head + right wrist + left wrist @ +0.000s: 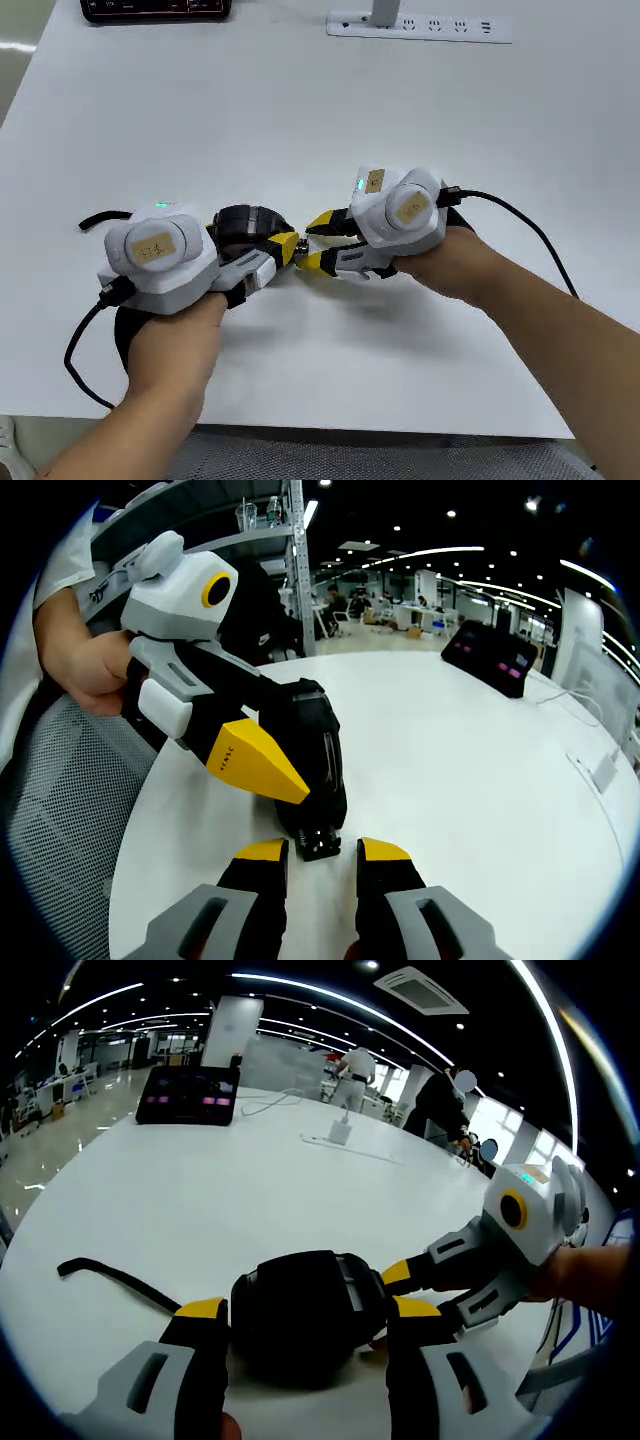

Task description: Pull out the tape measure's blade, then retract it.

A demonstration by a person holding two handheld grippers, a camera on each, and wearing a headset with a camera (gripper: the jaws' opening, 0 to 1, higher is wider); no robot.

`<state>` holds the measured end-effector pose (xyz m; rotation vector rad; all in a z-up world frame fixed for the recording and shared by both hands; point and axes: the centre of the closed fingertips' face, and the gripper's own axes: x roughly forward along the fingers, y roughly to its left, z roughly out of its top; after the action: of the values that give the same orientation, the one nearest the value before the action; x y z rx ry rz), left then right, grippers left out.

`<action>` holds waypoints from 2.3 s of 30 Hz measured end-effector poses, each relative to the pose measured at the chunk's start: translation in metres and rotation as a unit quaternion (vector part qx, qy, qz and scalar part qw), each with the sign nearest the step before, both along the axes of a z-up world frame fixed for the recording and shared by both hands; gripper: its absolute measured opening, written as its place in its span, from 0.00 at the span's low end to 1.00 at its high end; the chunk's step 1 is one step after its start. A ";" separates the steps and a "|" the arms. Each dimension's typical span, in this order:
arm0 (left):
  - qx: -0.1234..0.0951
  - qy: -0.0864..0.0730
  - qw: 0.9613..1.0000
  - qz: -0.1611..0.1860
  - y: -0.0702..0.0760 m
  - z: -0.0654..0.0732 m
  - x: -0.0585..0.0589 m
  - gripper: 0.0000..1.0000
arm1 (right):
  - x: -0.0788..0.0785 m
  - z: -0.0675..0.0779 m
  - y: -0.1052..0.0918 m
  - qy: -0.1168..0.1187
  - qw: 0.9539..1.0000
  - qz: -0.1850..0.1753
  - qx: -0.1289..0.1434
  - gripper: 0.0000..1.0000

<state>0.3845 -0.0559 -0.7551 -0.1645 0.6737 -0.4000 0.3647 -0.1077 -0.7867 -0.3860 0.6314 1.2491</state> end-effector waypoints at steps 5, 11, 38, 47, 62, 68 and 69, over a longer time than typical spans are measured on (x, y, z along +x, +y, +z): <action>0.003 0.000 1.000 -0.003 0.000 0.001 -0.001 0.60 | 0.000 -0.001 -0.001 0.000 1.000 0.000 -0.002 0.25; 0.010 -0.003 1.000 -0.007 0.001 0.004 -0.002 0.60 | -0.001 0.004 -0.006 -0.001 1.000 -0.010 0.002 0.27; 0.024 -0.044 0.995 -0.088 0.015 0.024 -0.015 0.60 | -0.016 0.024 -0.032 -0.006 0.998 -0.061 0.013 0.38; 0.023 -0.050 0.990 -0.128 0.020 0.031 -0.023 0.67 | -0.020 0.036 -0.046 -0.009 0.996 -0.088 0.023 0.43; 0.049 -0.065 0.982 -0.173 0.038 0.040 -0.041 0.80 | -0.041 0.045 -0.077 -0.006 0.992 -0.123 0.018 0.56; 0.045 -0.070 0.978 -0.191 0.040 0.046 -0.046 0.82 | -0.048 0.053 -0.090 -0.011 0.991 -0.135 0.015 0.61; 0.047 -0.071 0.977 -0.198 0.040 0.046 -0.048 0.82 | -0.048 0.054 -0.094 -0.016 0.990 -0.139 0.012 0.62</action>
<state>0.3365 -0.0154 -0.7092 0.0900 0.5816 -0.7537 0.3169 -0.2015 -0.7328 -0.2862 0.6193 0.9816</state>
